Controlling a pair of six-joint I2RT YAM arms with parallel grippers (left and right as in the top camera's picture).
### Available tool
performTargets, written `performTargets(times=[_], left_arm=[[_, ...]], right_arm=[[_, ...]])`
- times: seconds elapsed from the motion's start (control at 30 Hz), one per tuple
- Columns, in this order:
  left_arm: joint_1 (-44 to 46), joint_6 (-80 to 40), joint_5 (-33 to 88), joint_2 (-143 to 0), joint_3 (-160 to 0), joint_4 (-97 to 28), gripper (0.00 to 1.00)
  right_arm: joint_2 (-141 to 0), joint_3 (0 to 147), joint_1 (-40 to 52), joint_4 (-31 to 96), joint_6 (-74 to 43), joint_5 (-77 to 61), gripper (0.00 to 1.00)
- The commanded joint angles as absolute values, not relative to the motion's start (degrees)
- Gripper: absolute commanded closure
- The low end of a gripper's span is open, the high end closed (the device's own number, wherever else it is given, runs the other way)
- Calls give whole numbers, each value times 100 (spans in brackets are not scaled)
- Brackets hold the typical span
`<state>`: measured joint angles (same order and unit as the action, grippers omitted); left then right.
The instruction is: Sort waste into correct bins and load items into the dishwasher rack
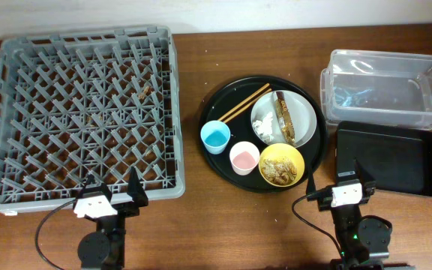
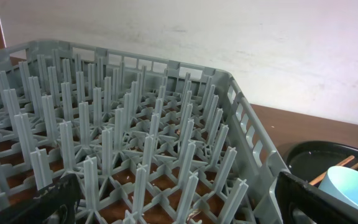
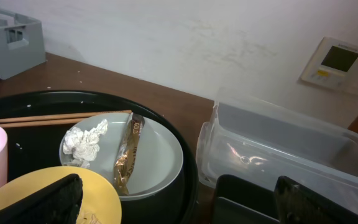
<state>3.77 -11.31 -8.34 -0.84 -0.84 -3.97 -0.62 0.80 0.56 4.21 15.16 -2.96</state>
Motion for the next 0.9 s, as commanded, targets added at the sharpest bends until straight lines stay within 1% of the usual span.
performTargets(times=[0.0, 0.73, 0.77, 0.83, 0.87], left_arm=[[353, -1037, -814, -67, -54, -397, 1], [353, -1037, -814, -67, -54, -392, 1], [351, -1039, -860, -67, -54, -301, 1], [357, -1083, -602, -67, -54, -344, 1], [357, -1081, -64, -67, -115, -43, 1]], right_arm=[[-21, 32, 110, 423, 1457, -231, 2], [-21, 32, 110, 419, 1455, -305, 2], [-21, 32, 110, 311, 1452, -379, 2], [-21, 32, 110, 137, 1455, -1313, 2], [-23, 145, 110, 71, 1131, -1516, 2]])
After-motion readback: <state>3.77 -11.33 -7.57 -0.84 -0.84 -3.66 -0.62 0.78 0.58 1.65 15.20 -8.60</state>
